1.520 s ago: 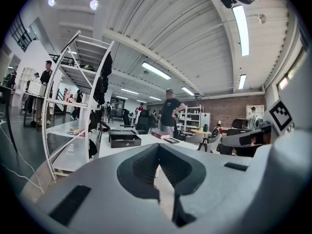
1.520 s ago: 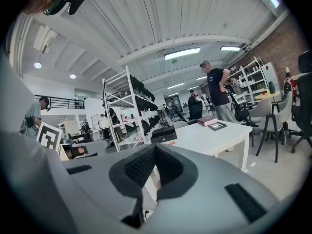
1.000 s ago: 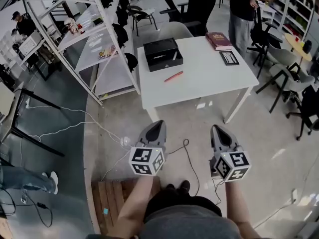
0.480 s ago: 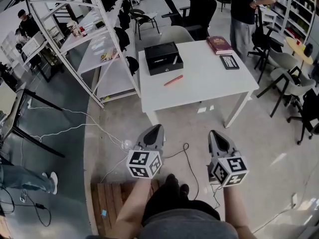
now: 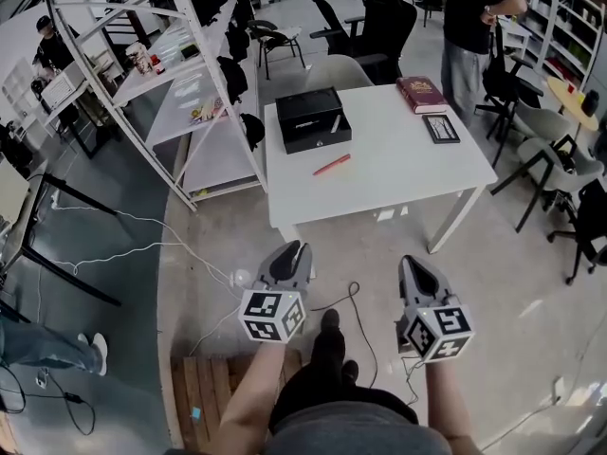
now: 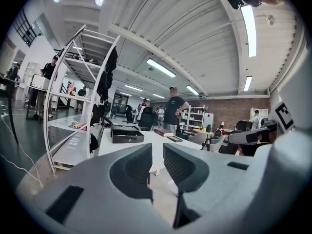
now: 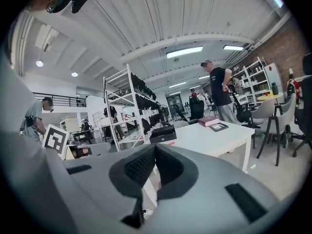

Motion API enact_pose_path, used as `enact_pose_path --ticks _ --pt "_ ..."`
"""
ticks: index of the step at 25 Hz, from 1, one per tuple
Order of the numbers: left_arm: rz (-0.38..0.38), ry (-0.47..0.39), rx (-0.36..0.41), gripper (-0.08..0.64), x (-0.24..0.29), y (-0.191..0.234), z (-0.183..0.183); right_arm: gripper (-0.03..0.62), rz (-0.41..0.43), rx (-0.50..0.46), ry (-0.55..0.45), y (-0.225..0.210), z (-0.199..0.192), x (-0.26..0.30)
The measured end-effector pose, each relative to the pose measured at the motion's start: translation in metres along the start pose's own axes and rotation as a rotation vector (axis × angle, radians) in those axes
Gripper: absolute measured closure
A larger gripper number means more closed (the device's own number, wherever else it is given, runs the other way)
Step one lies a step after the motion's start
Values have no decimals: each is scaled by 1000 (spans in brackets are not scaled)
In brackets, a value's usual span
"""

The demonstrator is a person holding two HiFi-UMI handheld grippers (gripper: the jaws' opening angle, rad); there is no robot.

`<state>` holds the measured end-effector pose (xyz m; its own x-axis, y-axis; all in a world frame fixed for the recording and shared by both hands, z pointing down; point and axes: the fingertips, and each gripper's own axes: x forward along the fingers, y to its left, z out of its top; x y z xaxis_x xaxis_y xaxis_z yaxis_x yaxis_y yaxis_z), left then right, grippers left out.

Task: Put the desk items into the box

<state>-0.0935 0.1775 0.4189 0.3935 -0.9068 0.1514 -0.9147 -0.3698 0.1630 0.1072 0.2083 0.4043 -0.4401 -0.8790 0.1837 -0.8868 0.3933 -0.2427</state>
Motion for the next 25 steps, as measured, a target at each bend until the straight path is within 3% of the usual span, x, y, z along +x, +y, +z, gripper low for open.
enact_pose_path --ticks 14,25 --pt "0 31 -20 457 84 63 9 588 -9 -8 31 -18 20 94" --pt "-41 85 -13 425 156 117 10 588 -72 0 52 -35 32 169"
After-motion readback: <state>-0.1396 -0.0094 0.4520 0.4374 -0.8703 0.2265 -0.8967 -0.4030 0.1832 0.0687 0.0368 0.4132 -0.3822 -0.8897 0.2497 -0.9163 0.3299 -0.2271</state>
